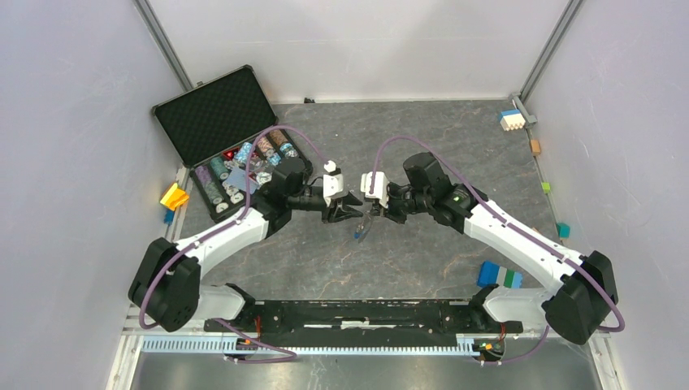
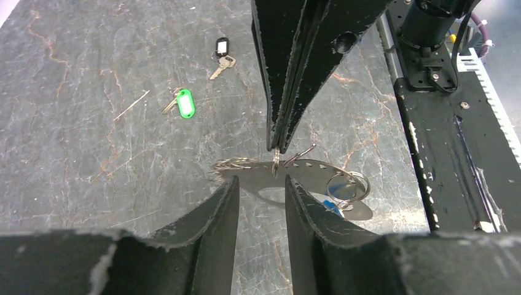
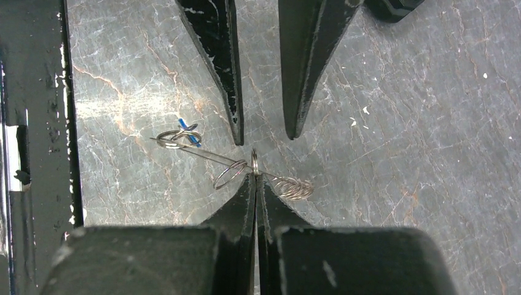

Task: Put the keys on the keyring

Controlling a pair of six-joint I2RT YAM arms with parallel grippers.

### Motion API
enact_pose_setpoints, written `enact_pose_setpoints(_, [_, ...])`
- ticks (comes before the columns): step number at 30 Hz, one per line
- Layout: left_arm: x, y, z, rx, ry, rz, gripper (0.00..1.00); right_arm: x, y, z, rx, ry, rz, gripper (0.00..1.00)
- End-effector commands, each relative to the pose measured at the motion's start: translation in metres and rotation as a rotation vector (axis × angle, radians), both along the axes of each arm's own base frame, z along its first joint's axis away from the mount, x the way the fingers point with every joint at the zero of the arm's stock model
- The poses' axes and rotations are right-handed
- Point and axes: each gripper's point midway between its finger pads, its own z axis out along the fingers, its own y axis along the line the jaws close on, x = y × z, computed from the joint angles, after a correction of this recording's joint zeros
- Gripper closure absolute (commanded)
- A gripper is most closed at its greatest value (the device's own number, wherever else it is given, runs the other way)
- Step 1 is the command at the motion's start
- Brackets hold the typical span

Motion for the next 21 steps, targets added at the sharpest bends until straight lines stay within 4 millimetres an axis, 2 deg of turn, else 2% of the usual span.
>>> enact_pose_setpoints(1, [0.000,-0.008,0.011,-0.015,-0.052,-0.043,0.62,0.005,0.006,0.020,0.037,-0.043,0.008,1.00])
enact_pose_setpoints(12, [-0.001,-0.016,0.010,-0.024,-0.022,-0.067,0.75,-0.002,0.007,0.014,0.045,-0.028,0.038,1.00])
enact_pose_setpoints(21, [-0.005,-0.022,0.012,-0.039,0.002,-0.084,0.81,-0.004,0.008,0.011,0.047,-0.019,0.043,1.00])
